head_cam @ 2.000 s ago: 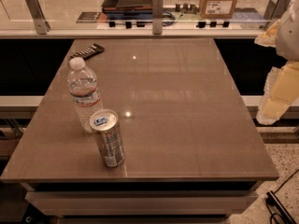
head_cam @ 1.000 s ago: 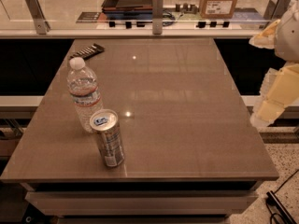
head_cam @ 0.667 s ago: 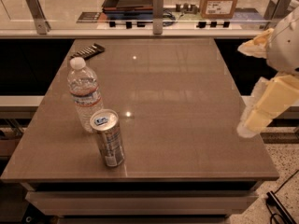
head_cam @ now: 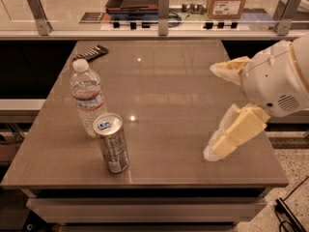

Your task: Move redbull can near rxbar chocolate

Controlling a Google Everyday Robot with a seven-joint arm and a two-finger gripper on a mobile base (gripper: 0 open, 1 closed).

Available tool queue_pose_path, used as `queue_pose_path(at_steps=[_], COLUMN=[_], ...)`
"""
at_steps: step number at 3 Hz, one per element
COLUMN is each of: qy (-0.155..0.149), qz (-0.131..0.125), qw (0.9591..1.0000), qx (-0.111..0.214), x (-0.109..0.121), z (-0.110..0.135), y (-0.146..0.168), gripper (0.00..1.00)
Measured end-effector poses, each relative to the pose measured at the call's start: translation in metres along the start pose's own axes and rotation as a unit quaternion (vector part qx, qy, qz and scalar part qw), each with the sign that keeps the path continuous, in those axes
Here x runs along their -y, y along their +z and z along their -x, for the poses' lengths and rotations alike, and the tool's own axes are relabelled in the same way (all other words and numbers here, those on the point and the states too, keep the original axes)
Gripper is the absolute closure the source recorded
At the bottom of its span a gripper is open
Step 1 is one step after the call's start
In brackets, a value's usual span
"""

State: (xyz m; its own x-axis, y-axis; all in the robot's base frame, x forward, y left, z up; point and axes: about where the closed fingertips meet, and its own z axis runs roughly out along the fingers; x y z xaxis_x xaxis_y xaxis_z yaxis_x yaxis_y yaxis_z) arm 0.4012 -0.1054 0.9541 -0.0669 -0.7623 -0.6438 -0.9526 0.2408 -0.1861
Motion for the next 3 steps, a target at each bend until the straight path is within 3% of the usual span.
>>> queue_pose_path(at_steps=[1,2,3], qy=[-0.015,-0.033,-0.049], qz=[0.025,0.062,0.098], qw=[0.9955,0.9819,0.9668], qx=[0.090,0.176,0.230], x=[-0.007,-0.017,-0.032], z=[0.015,0.036,0.052], y=[0.032,0.051,0.057], gripper=[0.00,0.00,0.00])
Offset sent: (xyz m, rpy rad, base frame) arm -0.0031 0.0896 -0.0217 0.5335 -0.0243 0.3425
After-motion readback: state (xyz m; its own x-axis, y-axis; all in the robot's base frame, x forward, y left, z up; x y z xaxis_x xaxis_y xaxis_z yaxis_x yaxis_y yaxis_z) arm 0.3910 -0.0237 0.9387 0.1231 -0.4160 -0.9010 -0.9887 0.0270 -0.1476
